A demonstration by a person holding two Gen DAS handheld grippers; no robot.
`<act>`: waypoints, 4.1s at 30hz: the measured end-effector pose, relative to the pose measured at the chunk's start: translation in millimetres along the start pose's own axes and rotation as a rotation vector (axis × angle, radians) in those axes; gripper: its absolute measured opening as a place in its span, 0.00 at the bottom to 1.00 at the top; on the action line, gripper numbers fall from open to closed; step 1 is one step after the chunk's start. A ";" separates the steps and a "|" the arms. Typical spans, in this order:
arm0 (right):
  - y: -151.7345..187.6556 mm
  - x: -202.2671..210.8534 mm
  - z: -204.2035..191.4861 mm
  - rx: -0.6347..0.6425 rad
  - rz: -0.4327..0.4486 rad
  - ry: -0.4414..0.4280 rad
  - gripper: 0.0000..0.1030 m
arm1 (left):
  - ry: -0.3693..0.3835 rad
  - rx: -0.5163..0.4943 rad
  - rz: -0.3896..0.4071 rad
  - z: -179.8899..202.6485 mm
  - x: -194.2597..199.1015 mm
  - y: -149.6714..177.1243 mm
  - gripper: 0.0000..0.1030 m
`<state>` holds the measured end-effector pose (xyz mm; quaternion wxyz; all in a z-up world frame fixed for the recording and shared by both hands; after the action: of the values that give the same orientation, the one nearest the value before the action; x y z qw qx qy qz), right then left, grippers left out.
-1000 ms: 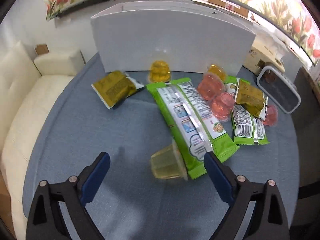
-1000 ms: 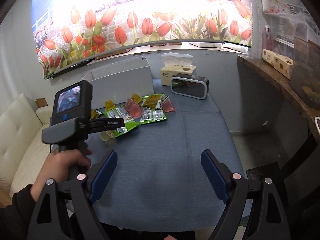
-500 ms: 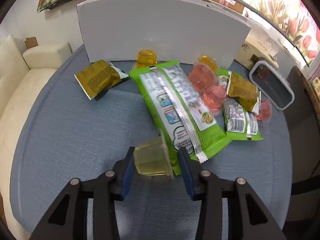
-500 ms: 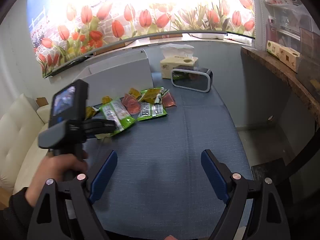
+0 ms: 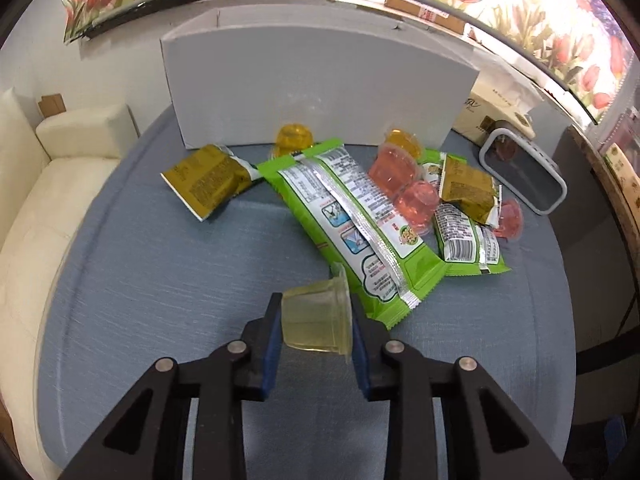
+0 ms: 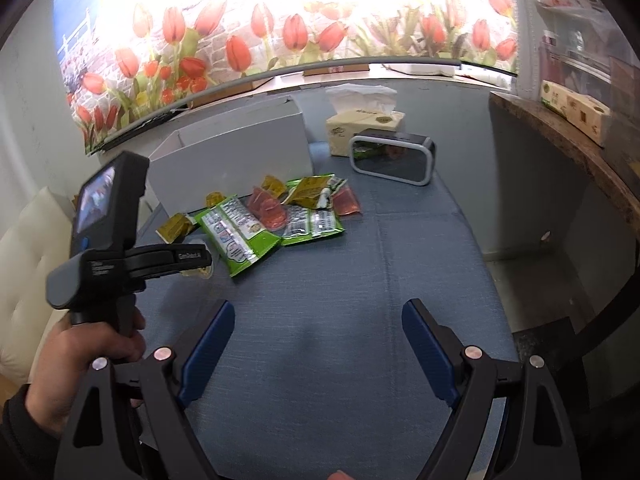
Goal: Organize snacks
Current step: 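Grasp the pink jelly cup with the right tool while the left tool holds its cup, then lower both jelly cups into the white box and open both tools, then grasp another long green snack bar with the right tool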
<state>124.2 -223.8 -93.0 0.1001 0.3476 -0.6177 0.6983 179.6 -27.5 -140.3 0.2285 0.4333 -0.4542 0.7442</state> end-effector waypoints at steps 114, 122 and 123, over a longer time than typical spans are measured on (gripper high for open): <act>-297.6 -204.9 -82.8 0.273 0.107 0.148 0.88 | 0.020 -0.127 0.225 -27.3 -15.8 -279.4 0.93; -286.3 -160.3 -68.4 0.210 0.151 0.124 0.94 | 0.027 -0.129 0.281 -36.8 27.1 -262.6 0.98; -283.1 -151.6 -65.2 0.194 0.154 0.110 0.94 | 0.029 -0.129 0.285 -39.0 33.4 -258.4 0.98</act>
<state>373.7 -57.7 39.6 0.0459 0.2684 -0.5658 0.7783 334.7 129.7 3.4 0.1544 0.3382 -0.5548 0.7443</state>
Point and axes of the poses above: each gripper's, at about its wrist camera, not at the fingertips, and x roughly against the way its jaws point, z to its right, y to its underside, the point moved 3 cm from there along -x, roughly the way its jaws point, and after that the axes turned 9 degrees about x, right-handed, at the moved point
